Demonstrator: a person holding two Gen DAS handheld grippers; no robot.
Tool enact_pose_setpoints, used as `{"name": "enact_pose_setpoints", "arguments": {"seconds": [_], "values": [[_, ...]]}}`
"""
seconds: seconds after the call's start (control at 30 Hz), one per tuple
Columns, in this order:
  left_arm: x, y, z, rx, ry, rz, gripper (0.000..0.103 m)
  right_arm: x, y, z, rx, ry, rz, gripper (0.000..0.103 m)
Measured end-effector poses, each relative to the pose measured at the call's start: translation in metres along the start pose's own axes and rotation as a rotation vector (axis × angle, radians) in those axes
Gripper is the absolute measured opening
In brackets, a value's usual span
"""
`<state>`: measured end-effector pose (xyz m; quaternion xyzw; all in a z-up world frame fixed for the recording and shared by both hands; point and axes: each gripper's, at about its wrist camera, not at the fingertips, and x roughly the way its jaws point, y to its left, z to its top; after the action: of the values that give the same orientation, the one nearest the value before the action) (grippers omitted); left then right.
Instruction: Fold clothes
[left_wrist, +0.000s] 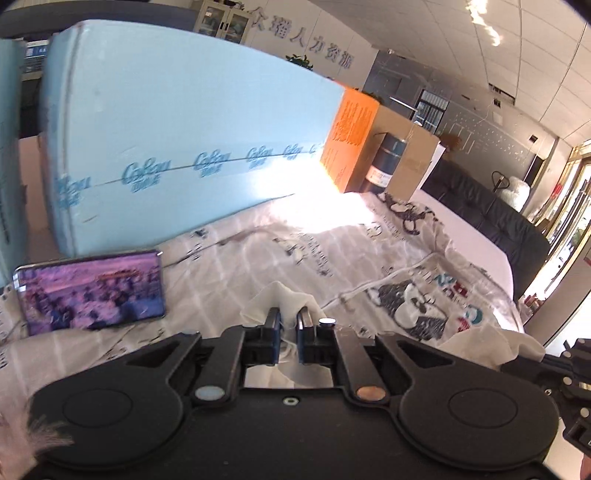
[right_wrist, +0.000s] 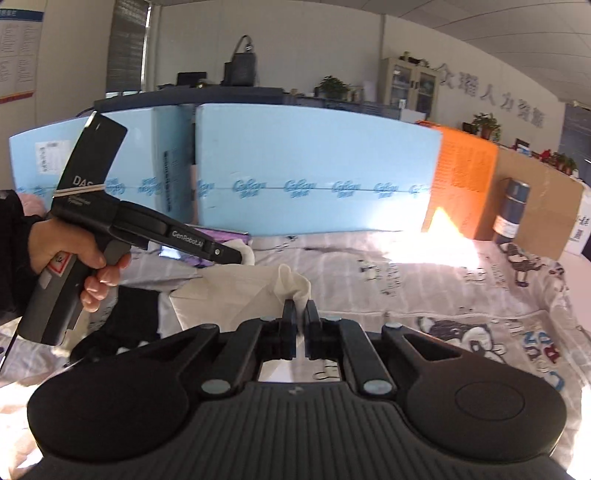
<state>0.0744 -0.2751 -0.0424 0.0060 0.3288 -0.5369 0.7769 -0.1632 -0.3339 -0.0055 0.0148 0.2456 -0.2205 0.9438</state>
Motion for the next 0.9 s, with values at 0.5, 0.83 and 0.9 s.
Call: {"name": "enact_pose_setpoints", "arguments": {"seconds": [0.5, 0.83, 0.9], "values": [[0.239, -0.109, -0.014, 0.008, 0.225, 0.007, 0.012, 0.078, -0.179, -0.102, 0.337, 0.274, -0.251, 0.003], [0.186, -0.139, 0.015, 0.039, 0.054, -0.058, 0.099, 0.075, -0.191, -0.106, 0.353, 0.328, -0.385, 0.019], [0.138, -0.129, 0.012, 0.061, 0.005, -0.078, 0.102, 0.071, -0.193, -0.098, 0.371, 0.299, -0.405, 0.025]]}}
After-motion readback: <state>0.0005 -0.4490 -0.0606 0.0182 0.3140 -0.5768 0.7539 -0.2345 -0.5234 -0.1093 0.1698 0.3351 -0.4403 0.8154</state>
